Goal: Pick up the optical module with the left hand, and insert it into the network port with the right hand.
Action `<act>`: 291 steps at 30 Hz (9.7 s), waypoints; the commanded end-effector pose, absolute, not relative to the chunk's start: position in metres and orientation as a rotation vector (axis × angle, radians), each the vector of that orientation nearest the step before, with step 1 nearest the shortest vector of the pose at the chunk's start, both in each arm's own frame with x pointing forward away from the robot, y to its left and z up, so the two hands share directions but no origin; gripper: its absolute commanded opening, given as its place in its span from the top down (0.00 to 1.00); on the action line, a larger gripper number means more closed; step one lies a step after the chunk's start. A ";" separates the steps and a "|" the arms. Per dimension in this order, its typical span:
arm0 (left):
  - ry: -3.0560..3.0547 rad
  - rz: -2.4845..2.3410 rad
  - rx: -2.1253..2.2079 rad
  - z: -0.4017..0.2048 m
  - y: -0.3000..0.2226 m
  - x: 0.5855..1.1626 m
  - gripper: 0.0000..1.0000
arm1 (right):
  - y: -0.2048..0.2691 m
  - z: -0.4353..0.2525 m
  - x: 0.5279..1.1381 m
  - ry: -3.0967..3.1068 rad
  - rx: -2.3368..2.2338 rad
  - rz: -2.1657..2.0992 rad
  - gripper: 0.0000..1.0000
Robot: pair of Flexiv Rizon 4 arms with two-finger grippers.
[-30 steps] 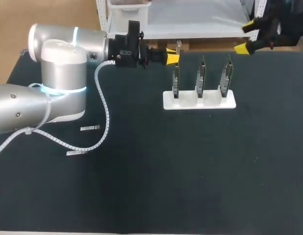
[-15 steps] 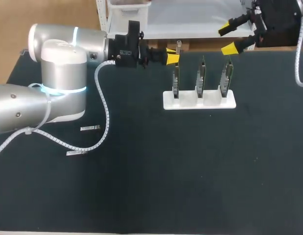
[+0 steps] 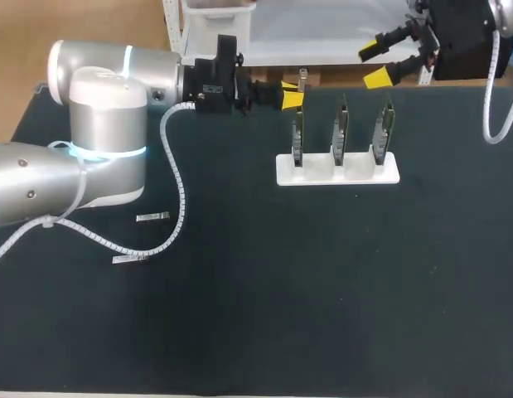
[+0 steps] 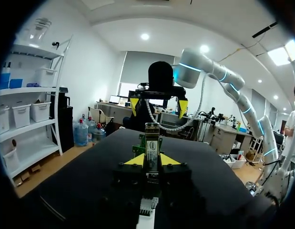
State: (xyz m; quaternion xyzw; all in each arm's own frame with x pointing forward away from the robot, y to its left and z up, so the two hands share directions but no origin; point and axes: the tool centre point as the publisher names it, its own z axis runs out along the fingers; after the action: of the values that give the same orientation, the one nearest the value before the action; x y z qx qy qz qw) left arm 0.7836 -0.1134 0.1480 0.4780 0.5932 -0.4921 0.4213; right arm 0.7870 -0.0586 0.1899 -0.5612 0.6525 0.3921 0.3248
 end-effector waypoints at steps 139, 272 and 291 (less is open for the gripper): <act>1.471 -1.188 1.266 0.154 -0.106 0.779 0.00 | 0.033 0.177 0.781 1.696 -1.598 1.052 1.00; 1.756 -0.864 1.791 0.083 -0.085 0.761 0.00 | 0.033 0.180 0.776 1.640 -1.638 0.968 1.00; 1.756 -0.864 1.791 0.083 -0.085 0.761 0.00 | 0.040 0.178 0.774 1.644 -1.695 0.933 1.00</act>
State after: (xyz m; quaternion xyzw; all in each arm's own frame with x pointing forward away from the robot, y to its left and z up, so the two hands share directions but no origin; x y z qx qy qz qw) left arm 0.7593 -0.0843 0.0816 0.6545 0.6410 -0.3170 0.2454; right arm 0.7750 0.0384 0.1766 -0.6373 0.6175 0.3526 0.2971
